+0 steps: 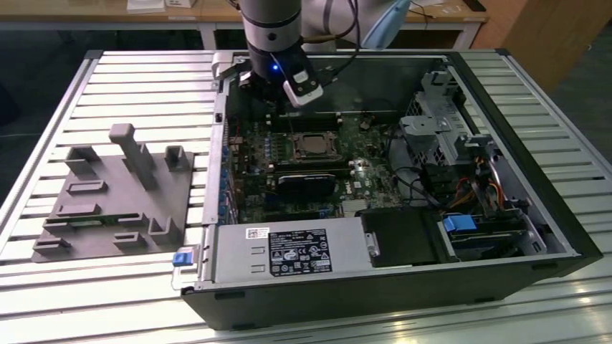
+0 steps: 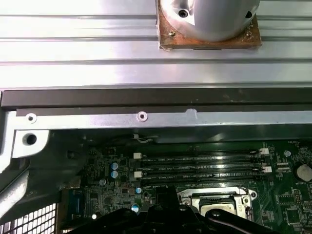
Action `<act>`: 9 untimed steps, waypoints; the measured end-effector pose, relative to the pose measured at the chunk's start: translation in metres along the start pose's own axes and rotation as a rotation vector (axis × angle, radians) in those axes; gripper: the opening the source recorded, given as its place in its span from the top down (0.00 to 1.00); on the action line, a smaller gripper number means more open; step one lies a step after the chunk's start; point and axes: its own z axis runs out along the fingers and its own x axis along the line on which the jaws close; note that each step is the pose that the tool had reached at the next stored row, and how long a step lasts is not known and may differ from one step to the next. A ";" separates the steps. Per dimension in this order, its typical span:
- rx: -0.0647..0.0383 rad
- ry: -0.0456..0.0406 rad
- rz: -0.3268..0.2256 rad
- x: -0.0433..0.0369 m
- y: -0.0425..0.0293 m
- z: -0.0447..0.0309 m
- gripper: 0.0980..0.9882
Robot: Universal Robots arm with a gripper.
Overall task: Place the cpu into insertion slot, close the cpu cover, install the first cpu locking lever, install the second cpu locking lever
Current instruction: 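Install the first cpu locking lever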
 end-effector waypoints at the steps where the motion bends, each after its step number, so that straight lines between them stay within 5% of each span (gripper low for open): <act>1: -0.002 0.0001 0.000 -0.0016 0.0001 0.0003 1.00; 9: -0.005 0.0003 0.000 -0.0241 0.0011 0.0023 1.00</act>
